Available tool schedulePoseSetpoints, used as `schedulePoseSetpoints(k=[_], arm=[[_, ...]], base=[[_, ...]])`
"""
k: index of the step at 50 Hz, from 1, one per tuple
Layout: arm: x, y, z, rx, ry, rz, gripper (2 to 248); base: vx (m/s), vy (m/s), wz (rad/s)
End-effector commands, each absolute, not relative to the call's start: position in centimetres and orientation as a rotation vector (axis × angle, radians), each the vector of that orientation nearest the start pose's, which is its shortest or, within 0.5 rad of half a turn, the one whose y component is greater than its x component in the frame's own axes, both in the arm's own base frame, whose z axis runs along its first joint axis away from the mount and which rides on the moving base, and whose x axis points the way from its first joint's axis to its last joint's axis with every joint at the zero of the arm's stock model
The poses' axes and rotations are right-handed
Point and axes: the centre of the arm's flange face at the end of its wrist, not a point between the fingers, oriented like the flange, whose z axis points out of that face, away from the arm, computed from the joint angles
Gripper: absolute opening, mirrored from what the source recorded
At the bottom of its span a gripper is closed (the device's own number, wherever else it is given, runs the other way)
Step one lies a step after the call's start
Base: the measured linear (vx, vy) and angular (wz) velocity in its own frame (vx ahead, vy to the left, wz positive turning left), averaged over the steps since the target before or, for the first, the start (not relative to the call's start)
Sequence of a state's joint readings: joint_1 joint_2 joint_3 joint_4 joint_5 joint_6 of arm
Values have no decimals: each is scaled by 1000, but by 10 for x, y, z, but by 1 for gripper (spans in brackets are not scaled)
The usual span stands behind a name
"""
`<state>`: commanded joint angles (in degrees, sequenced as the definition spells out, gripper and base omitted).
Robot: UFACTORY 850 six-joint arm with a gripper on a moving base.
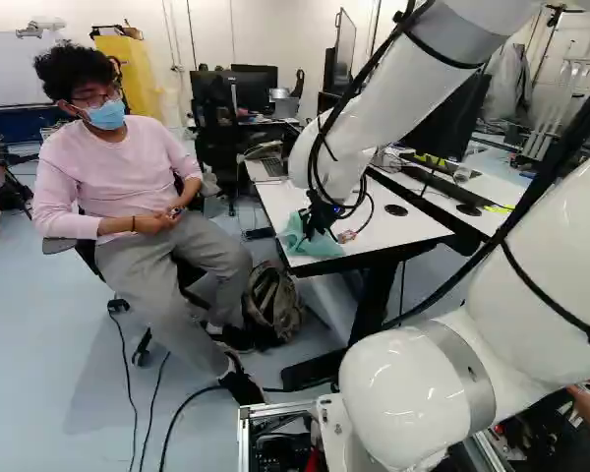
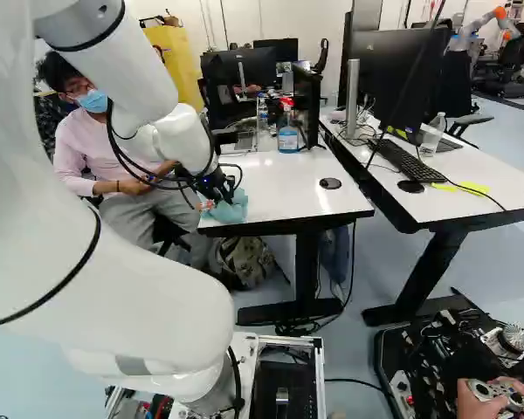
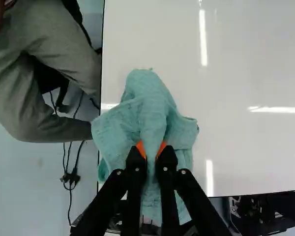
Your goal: Clean the table with the green towel
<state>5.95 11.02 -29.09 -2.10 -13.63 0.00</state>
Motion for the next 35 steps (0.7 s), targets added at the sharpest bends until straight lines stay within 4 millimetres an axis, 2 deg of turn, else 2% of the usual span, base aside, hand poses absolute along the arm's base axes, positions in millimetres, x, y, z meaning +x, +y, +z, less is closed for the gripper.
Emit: schedulePoseSetpoints(k=[16,35], arm=[[354,10,437,-3066,-96,-722,39],[375,-21,438,-3088,33,-717,39]], base=[[0,1,6],[0,0,0]])
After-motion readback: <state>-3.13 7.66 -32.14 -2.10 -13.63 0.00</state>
